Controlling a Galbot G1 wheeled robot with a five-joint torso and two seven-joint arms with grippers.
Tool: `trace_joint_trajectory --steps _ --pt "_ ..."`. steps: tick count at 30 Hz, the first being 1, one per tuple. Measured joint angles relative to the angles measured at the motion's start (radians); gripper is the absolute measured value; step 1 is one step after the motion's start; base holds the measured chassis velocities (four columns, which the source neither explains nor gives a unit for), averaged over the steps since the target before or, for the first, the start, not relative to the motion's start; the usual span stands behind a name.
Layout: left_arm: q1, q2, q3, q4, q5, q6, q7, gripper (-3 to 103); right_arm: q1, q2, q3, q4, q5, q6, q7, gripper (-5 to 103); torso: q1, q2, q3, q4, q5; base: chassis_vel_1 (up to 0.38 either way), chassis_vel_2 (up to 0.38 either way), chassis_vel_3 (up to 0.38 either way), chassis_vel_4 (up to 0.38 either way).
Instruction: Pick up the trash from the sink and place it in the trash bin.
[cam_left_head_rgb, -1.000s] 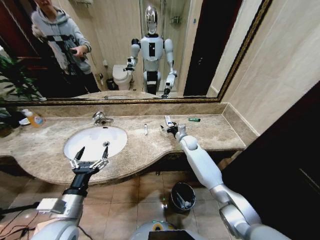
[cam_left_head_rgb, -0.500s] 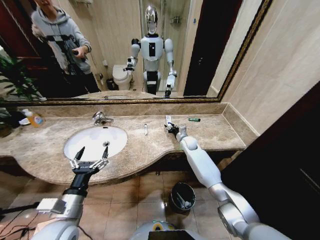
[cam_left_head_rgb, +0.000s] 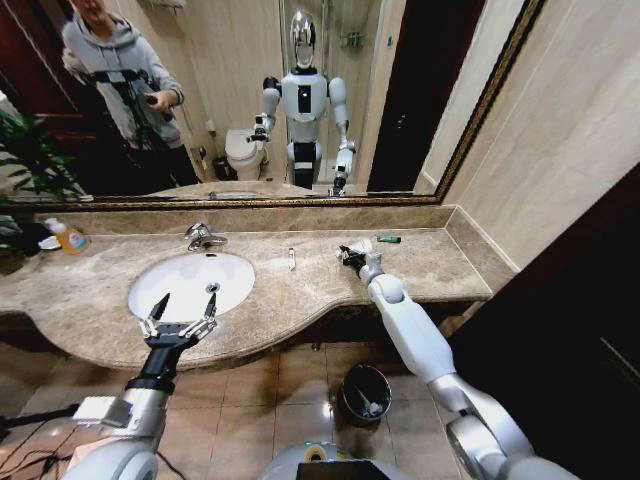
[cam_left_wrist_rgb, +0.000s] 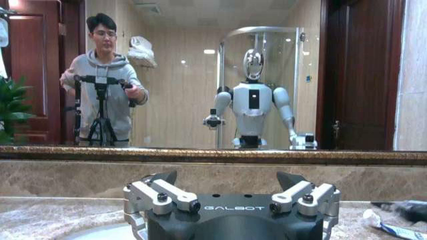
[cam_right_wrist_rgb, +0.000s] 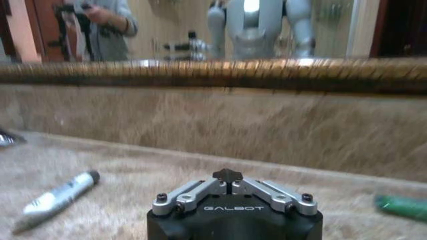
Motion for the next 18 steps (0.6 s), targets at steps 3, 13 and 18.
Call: trace_joint_trajectory --steps 3,13,18 --pt "0.000 0.000 0.000 0.000 0.000 0.000 0.000 100 -0.039 -0.035 0.019 0.073 0.029 -0.008 0.002 0 0.000 0.000 0.000 -0.0001 -0.0001 0.000 0.000 0.000 0.000" --pt "0.000 0.000 0.000 0.000 0.000 0.000 0.000 100 -0.073 -0.047 0.045 0.089 0.055 -0.012 0.001 9 0.000 0.000 0.000 -0.0002 0.0000 0.000 0.000 0.000 0.000" --pt "0.000 0.000 0.000 0.000 0.000 0.000 0.000 100 -0.044 -0.025 0.023 0.042 0.049 -0.010 -0.005 20 0.000 0.000 0.000 0.0000 -0.0001 0.000 0.000 0.000 0.000"
